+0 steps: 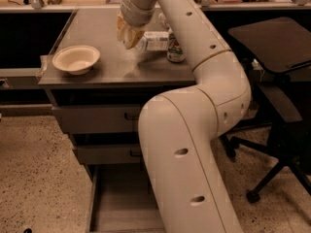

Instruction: Place blue plastic bottle into bottom drawer

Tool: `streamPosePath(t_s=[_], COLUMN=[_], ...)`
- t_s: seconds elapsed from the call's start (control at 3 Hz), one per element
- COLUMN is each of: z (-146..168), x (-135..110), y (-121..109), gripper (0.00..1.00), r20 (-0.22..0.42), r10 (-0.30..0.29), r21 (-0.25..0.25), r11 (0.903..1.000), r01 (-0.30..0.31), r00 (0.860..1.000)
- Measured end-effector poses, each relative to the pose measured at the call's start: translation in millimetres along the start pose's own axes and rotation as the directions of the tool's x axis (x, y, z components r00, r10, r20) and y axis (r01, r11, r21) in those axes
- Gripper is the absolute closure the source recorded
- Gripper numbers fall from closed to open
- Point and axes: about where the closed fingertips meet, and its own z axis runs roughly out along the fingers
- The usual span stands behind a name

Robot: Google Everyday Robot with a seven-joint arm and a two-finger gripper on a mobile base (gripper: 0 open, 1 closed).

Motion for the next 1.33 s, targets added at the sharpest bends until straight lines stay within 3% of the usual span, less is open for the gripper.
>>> streamPosePath(t_s=[0.33, 0.67, 1.0, 1.33], z=[-2, 11, 32, 34], x=[-19, -29, -56, -56], y=[4, 17, 28, 29], gripper=[1.0, 1.0, 0.73, 0.5], r20=[0.073, 0.105, 0.132, 0.133], r10=[0.025, 0.054, 0.039, 0.04], r21=[0.006, -0.037, -0.094, -0.097], r11=[0.9997, 0.9981, 0.9952, 0.9949], r01=[-0.025, -0.05, -0.027, -0.027], r00=[0.997, 0.993, 0.99, 0.99])
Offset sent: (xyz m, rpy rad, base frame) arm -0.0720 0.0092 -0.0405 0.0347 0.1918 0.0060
